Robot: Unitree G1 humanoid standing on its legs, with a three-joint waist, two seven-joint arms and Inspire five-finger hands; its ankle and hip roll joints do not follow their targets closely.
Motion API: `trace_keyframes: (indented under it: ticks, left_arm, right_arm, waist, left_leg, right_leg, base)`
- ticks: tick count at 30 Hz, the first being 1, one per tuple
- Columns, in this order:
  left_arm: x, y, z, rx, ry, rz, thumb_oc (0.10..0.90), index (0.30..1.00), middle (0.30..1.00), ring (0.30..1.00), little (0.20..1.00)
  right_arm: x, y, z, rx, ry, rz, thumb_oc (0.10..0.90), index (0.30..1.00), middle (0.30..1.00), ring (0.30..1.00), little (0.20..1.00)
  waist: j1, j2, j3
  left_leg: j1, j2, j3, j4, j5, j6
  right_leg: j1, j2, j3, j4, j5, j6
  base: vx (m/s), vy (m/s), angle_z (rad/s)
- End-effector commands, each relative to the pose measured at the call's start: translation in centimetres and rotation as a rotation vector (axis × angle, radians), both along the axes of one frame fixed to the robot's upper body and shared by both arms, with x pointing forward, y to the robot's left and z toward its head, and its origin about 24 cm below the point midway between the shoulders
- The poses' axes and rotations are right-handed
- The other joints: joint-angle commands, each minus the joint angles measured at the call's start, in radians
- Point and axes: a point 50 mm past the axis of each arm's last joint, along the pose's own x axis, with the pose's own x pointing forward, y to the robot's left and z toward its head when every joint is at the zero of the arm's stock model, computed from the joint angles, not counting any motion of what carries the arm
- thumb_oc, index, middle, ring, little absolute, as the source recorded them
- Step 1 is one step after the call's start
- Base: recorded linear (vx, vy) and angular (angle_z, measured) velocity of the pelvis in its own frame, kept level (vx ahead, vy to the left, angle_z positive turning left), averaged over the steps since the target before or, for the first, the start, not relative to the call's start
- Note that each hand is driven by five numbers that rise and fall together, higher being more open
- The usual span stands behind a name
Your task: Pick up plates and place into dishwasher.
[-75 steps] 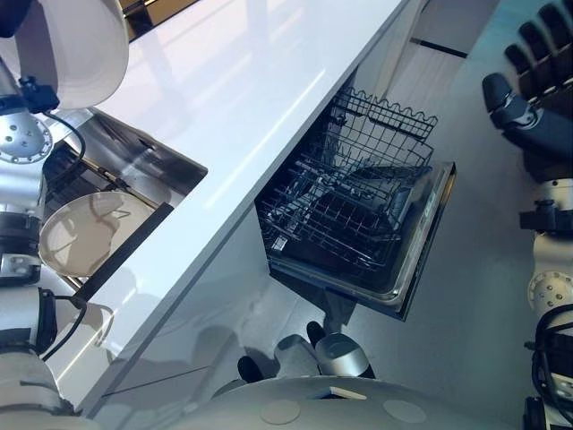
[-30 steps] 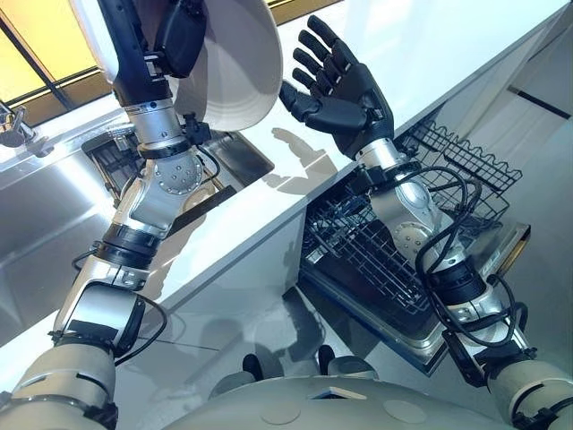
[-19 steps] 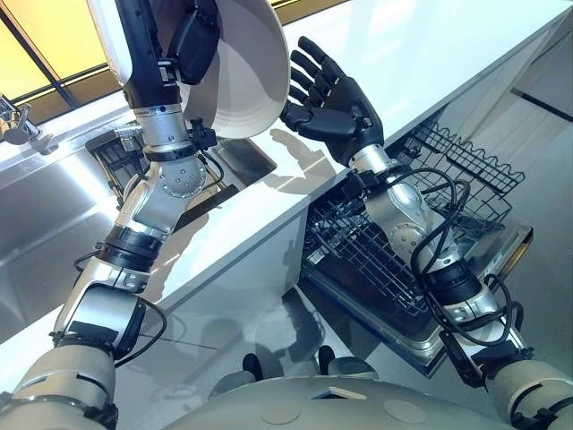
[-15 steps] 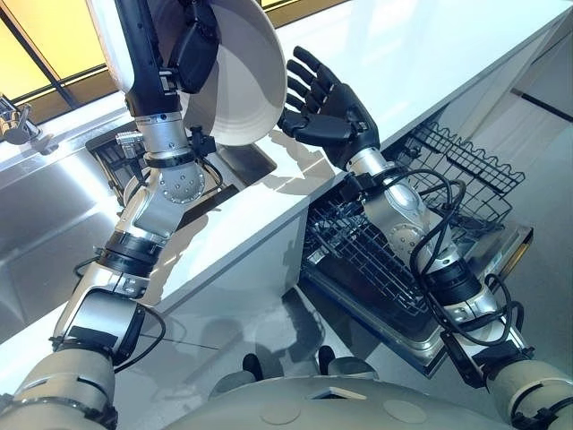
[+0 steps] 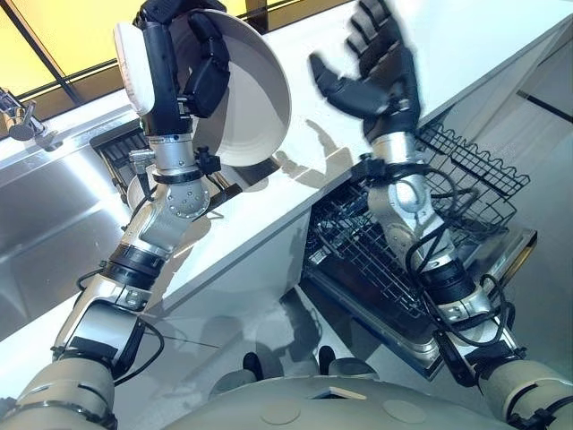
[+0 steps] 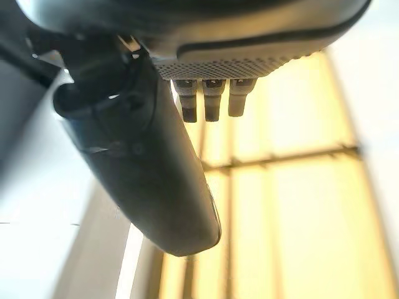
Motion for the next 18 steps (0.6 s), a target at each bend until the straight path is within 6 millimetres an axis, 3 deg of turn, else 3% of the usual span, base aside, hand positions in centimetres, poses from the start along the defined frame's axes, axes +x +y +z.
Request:
trace_keyframes:
  ticks: [1,7,18]
  left_arm:
    - [-0.2,0.7,3.9,0.0,-0.172,0.035,0.1,0.3,0.3,0.3,0.2]
    - [0.2,2.1,3.6,-0.036,-0.128,0.055,0.1,0.3,0.3,0.3,0.2]
    - [0.7,1.9,3.3,-0.025,-0.121,0.049,0.1,0.3,0.3,0.3,0.2]
  right_arm:
    - [-2.0,0.1,6.0,0.025,-0.324,0.035,0.8,0.9,0.9,0.9,0.9]
    - [-1.0,1.1,4.6,0.009,-0.158,0.278,0.8,0.9,0.9,0.9,0.9]
    - [-1.9,4.7,3.2,0.16,-0.024,0.672,0.8,0.9,0.9,0.9,0.9]
  waist:
    - [0.004,0.017,-0.098]
    - [0.003,0.015,-0.105]
    - [0.0,0.006,-0.107]
  left_leg:
    - [0.005,-0.053,-0.046,0.004,-0.087,0.033]
    - [0.003,-0.051,-0.05,0.005,-0.083,0.026]
    - [0.0,-0.049,-0.042,0.005,-0.079,0.025]
  right_leg:
    - [-0.052,0.087,-0.045,0.096,-0.064,-0.002]
    - [-0.051,0.084,-0.051,0.095,-0.067,-0.004]
    - [-0.052,0.083,-0.053,0.086,-0.06,-0.003]
  base:
    - [0.0,0.0,0.0]
    - [0.0,0.003,-0.04]
    - [0.0,0.0,0.0]
